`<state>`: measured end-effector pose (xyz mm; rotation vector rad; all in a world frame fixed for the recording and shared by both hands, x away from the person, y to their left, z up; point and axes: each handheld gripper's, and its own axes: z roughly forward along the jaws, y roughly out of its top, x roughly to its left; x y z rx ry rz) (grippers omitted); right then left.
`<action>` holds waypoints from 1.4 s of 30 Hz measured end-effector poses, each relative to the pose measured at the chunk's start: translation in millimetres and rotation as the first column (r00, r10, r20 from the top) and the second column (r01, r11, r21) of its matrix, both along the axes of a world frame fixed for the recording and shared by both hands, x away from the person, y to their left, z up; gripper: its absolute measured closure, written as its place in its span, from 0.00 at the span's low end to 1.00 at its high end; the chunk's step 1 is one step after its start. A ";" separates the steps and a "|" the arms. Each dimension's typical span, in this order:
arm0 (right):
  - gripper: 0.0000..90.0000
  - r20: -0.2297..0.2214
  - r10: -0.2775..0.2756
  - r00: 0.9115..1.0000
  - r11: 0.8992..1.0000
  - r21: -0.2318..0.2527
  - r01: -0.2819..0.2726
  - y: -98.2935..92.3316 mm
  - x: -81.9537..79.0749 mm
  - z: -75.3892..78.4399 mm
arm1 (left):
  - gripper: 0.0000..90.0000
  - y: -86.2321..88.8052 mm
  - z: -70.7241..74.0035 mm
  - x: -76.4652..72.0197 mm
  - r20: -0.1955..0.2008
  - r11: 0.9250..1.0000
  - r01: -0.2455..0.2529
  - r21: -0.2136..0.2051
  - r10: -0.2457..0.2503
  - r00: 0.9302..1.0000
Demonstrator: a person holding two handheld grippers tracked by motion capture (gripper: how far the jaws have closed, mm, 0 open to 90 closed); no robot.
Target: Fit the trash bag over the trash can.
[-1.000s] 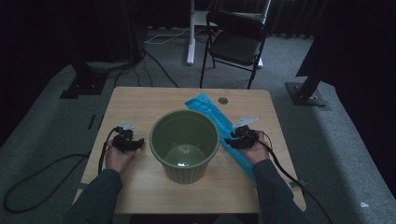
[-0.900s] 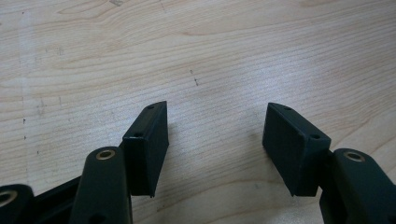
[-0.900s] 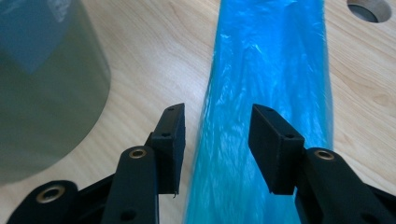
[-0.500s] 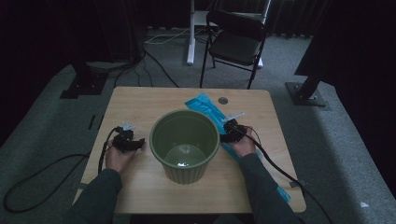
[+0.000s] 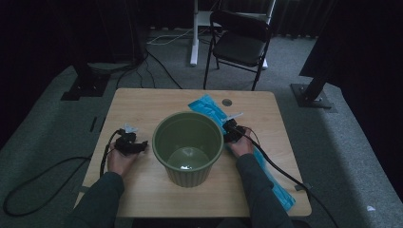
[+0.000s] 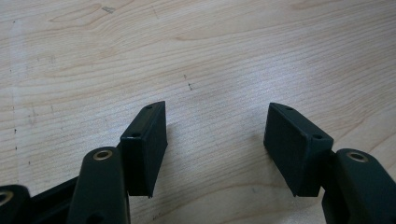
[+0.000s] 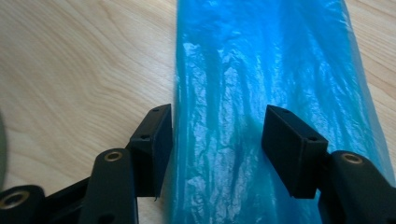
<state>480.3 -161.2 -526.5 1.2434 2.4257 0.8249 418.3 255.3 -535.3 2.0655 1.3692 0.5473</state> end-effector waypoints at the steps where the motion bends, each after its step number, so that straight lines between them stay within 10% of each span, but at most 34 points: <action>1: 0.46 -0.002 0.000 1.000 1.000 -0.002 0.000 -0.2 0.7 -1.2 | 0.43 0.0 -0.1 0.0 0.001 1.000 0.001 0.000 -0.001 1.000; 6: 0.47 -0.005 0.004 1.000 1.000 -0.002 -0.004 0.3 1.6 -2.8 | 0.43 -0.1 -0.1 -0.1 0.001 1.000 0.000 0.000 0.000 1.000; 13: 0.76 -0.017 -0.028 0.999 0.999 -0.019 0.028 -4.4 3.4 0.8 | 0.43 -0.3 -0.2 -0.2 0.002 1.000 0.000 -0.001 0.000 1.000; 21: 0.92 -0.009 0.013 1.000 0.992 -0.127 -0.014 -7.3 -8.3 6.2 | 0.42 -0.1 -0.3 -0.5 0.002 1.000 0.004 0.000 -0.004 1.000; 42: 1.00 0.109 0.038 0.993 0.999 -0.012 -0.037 -66.7 -54.6 57.5 | 0.42 -1.4 0.0 -0.2 -0.001 1.000 0.004 0.003 -0.004 1.000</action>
